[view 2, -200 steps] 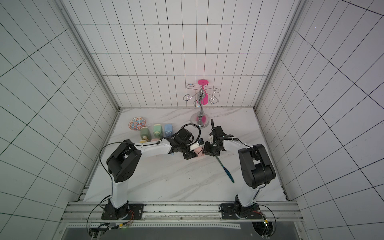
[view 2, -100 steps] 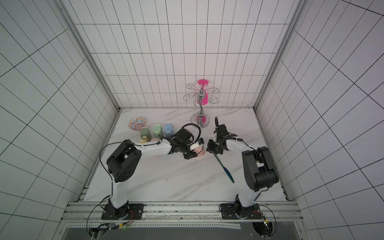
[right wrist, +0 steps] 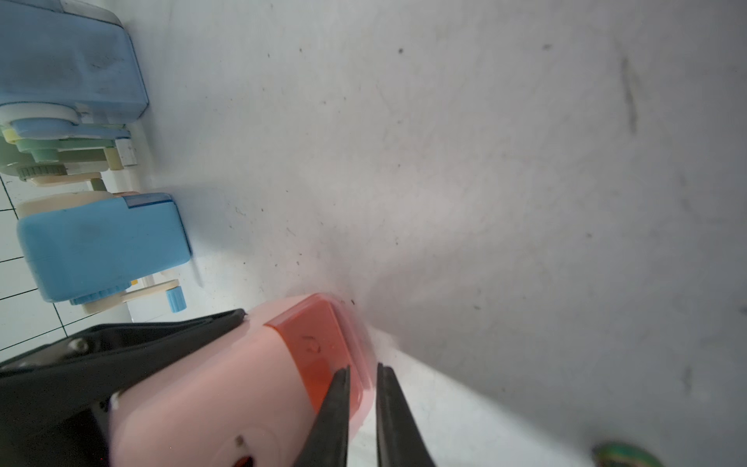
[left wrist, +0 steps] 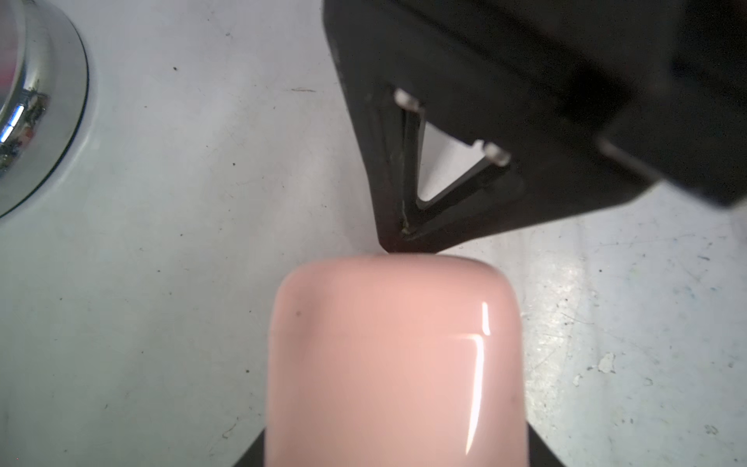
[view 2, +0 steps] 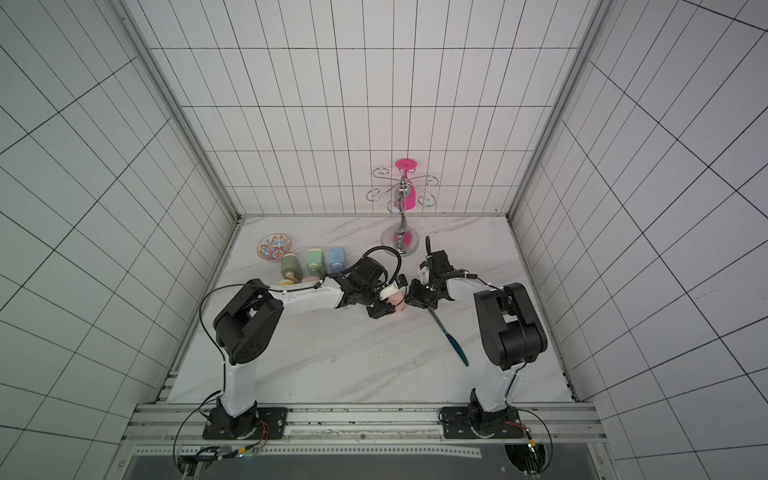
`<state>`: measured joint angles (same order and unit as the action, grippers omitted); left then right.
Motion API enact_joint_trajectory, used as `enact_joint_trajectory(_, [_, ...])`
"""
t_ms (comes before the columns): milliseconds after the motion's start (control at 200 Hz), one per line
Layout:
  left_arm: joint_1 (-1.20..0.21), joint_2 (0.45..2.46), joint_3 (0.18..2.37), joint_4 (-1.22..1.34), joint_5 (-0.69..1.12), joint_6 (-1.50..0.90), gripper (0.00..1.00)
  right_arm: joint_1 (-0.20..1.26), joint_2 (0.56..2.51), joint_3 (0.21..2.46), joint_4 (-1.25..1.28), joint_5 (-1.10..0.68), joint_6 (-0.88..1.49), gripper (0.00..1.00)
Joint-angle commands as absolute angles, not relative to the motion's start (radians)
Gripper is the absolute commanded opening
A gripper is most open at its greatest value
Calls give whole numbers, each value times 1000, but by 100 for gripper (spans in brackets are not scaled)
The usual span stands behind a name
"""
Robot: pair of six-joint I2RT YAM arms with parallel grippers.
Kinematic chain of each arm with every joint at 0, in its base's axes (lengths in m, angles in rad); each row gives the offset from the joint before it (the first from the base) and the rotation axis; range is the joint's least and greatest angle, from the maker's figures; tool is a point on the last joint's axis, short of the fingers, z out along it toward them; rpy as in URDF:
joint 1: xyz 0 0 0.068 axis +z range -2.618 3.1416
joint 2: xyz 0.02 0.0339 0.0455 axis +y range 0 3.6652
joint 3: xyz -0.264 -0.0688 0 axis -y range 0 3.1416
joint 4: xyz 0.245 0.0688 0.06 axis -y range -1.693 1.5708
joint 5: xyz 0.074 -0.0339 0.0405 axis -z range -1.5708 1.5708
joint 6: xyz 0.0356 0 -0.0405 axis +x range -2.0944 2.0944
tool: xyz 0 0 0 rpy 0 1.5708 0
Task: Put the tray back into the pencil sharpener
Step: Pick up the pencil sharpener from the center of the board, then place the pencil sharpener at the center of the board.
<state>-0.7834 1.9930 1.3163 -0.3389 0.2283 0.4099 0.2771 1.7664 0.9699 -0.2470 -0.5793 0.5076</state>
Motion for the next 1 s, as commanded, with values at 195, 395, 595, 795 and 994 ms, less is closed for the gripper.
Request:
enact_joint_trajectory(195, [-787,2006,1332,-327,181,295,38,241,1628,913,-204,-568,577,18])
enact_joint_trajectory(395, [-785,1924,1336,-330,161,32,21,167,1431,854,-241,-411,607,18])
enact_joint_trajectory(595, [-791,1881,1389,-477,7,-280,11,162,1336,818,-284,-350,626,16])
enact_joint_trajectory(795, [-794,1878,1455,-611,-114,-571,1,160,1262,800,-308,-299,636,15])
enact_joint_trajectory(994, [-794,1953,1554,-729,-186,-742,0,160,1234,806,-352,-295,620,14])
